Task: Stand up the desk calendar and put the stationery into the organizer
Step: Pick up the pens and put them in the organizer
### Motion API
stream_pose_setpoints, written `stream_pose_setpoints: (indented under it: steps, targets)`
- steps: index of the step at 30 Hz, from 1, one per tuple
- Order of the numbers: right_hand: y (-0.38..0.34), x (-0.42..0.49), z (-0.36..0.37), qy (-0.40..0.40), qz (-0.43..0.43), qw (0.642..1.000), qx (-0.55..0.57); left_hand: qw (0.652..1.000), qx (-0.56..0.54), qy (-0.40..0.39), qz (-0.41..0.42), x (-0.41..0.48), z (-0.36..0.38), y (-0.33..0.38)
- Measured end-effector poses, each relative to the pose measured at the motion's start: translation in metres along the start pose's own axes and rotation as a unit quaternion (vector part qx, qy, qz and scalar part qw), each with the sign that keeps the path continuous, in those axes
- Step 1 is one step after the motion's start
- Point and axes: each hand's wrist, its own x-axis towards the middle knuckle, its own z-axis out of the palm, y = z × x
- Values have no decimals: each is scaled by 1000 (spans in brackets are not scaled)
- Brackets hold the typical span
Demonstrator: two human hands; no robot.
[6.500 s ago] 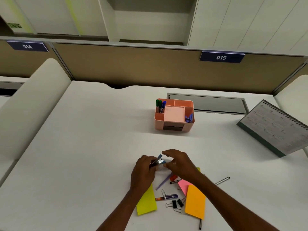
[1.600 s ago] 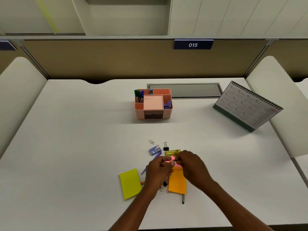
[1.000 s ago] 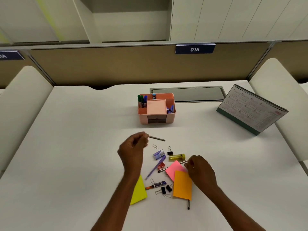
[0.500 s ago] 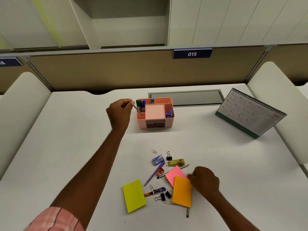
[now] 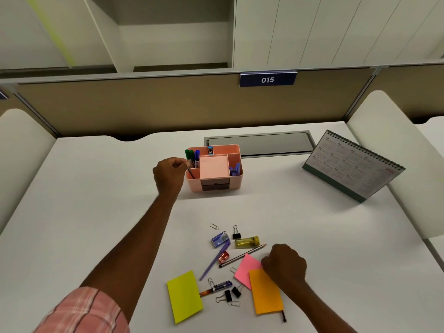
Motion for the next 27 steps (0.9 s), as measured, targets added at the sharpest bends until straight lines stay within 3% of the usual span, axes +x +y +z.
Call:
stream_pose_setpoints:
  steps: [12,22,27]
  targets:
    - [3,15,-11,76,-22,990,115,999,36,-16,12,8,7,-15]
    - [-5,9,-57,192,-120,949,218,999,24,-33,32,11,12,-17]
    - [-10,8,-72,208,-181,927,253,999,24,-20,7,9,10,-17]
